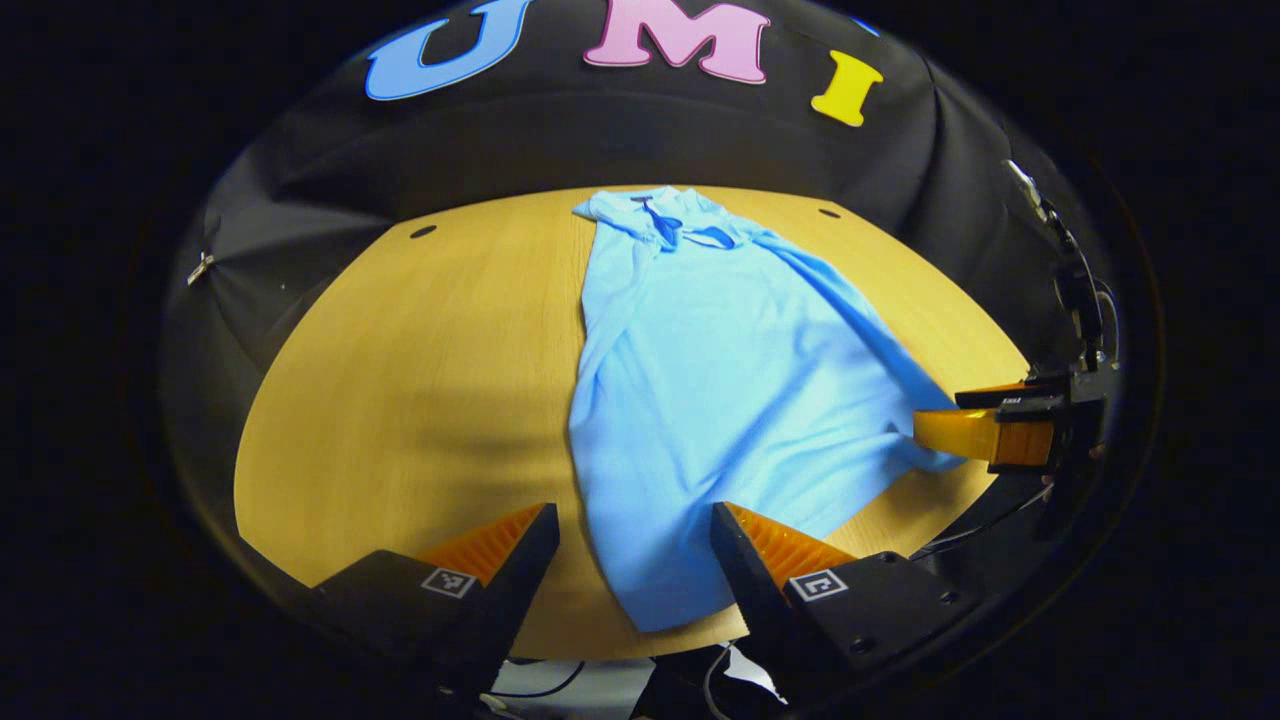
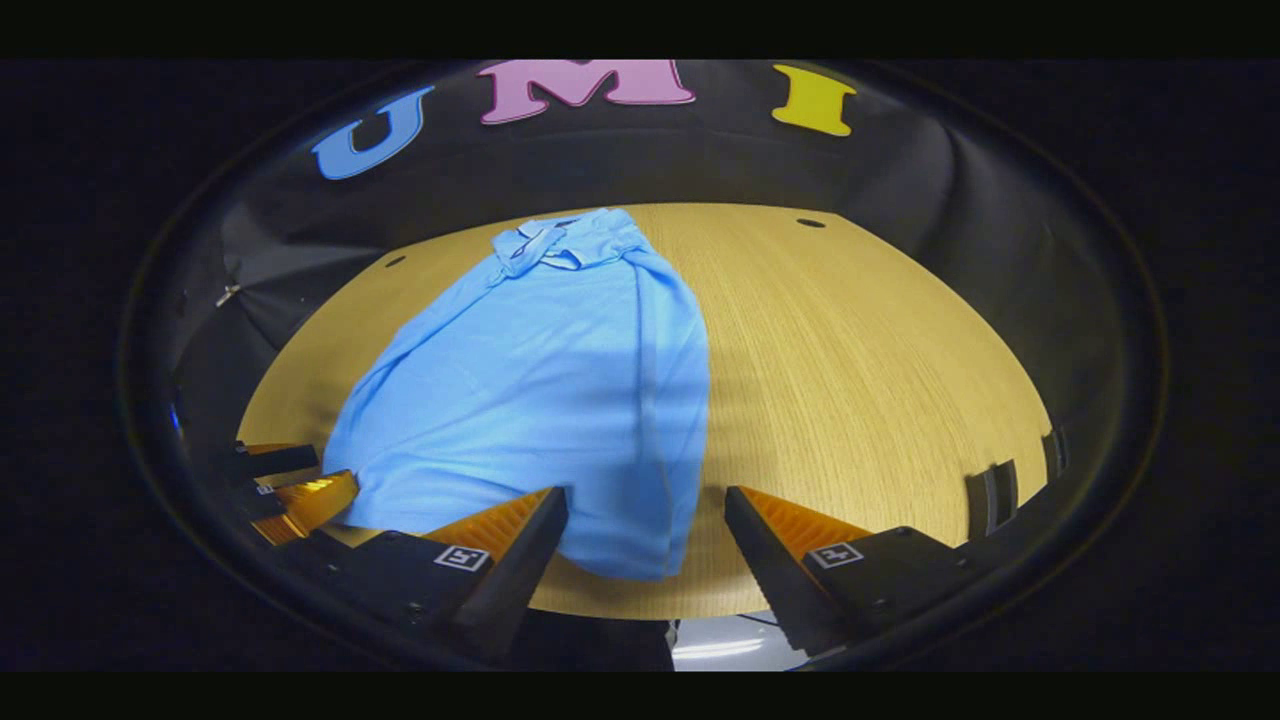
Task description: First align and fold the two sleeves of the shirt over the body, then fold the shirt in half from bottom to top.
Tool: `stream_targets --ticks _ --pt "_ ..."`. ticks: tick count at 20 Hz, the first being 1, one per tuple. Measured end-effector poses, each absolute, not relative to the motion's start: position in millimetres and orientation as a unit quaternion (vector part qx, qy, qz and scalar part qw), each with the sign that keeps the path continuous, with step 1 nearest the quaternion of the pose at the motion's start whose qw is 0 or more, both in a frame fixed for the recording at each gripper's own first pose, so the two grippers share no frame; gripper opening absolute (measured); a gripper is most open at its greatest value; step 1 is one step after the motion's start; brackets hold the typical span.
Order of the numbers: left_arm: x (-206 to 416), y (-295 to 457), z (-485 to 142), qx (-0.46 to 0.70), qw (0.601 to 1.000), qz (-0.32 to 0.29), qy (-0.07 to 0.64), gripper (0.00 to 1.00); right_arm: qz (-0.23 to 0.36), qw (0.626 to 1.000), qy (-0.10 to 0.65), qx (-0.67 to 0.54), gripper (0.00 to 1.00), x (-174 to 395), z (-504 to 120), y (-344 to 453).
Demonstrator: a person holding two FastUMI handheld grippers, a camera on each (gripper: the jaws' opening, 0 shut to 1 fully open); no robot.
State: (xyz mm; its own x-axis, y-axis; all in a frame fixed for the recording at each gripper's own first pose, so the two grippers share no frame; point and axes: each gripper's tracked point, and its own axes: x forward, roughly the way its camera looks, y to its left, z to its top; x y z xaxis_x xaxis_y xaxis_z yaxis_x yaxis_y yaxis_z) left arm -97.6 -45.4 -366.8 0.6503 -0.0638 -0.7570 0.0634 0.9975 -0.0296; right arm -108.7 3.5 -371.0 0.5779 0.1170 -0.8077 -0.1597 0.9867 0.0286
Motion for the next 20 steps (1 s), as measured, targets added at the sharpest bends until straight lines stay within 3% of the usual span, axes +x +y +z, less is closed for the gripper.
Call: stream_targets --ticks 4,5,6,7,8,9,10,11,12,13,15,20 --pt "-93.6 -49.9 -366.7 -0.001 0.909 -0.034 0.415 0.98 0.086 0.889 0.446 -0.055 0.99 -106.9 -373.7 6.8" --pt "-93.4 -51.2 -366.9 0.000 0.908 -0.032 0.417 0.95 0.084 0.890 0.445 -0.053 0.94 -106.1 -372.4 6.6" --pt "-92.5 -54.6 -366.8 -0.001 0.907 -0.034 0.419 0.86 0.084 0.887 0.451 -0.053 0.92 -105.9 -373.4 6.9" --pt "-91.8 -56.2 -366.4 0.001 0.907 -0.036 0.420 0.82 0.082 0.887 0.452 -0.052 0.80 -102.9 -374.0 6.4" --pt "-92.2 -57.9 -366.5 0.001 0.905 -0.040 0.423 0.71 0.080 0.886 0.455 -0.048 0.71 -101.1 -373.0 5.8" --pt "-91.7 -60.3 -365.8 0.002 0.905 -0.043 0.423 0.71 0.077 0.885 0.457 -0.046 0.55 -100.5 -373.3 4.2" --pt "-90.2 -63.0 -366.9 0.000 0.904 -0.046 0.426 0.55 0.080 0.883 0.460 -0.043 0.49 -100.0 -373.8 6.5" --pt "-89.0 -66.4 -365.0 -0.004 0.904 -0.049 0.424 0.53 0.084 0.882 0.462 -0.036 0.29 -100.3 -373.6 8.9" --pt "-88.1 -68.7 -365.9 -0.006 0.904 -0.051 0.425 0.30 0.084 0.882 0.463 -0.029 0.16 -99.2 -373.9 10.7" --pt "-86.9 -71.4 -365.3 -0.008 0.903 -0.054 0.426 0.17 0.083 0.883 0.462 -0.027 0.13 -98.8 -374.6 11.3" --pt "-86.8 -71.4 -365.7 -0.010 0.902 -0.057 0.428 0.05 0.102 0.880 0.462 -0.036 0.07 -101.9 -374.4 15.1" --pt "-86.6 -69.9 -363.6 -0.026 0.895 -0.061 0.442 0.07 0.136 0.867 0.475 -0.058 0.05 -104.2 -373.7 15.0"
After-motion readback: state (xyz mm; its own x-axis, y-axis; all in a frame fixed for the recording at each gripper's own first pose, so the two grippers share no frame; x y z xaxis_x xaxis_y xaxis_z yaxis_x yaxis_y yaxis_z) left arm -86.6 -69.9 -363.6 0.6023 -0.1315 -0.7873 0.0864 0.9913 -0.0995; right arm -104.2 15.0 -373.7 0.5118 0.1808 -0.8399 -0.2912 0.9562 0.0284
